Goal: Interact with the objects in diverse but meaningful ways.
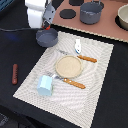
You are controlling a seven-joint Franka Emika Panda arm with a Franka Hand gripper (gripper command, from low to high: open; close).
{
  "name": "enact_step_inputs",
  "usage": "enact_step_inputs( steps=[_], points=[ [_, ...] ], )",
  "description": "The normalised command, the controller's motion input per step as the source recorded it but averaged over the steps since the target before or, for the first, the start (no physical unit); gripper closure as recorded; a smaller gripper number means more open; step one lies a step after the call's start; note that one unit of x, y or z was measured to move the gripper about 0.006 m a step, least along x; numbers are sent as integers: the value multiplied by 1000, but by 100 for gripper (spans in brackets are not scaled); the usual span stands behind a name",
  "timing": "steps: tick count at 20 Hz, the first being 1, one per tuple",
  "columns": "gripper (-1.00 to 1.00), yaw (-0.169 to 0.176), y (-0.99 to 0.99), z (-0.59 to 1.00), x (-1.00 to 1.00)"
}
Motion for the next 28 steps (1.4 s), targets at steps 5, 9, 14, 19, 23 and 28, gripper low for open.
enact_step_inputs(
  steps=[5, 9, 14, 19, 23, 28],
  points=[
    [100, 26, 129, -11, 17],
    [100, 29, 211, -23, 34],
    [100, 40, 159, -189, 1],
    [100, 37, 17, -291, 0],
    [100, 24, -24, -286, 0],
    [100, 14, -3, -241, -1]
  ],
)
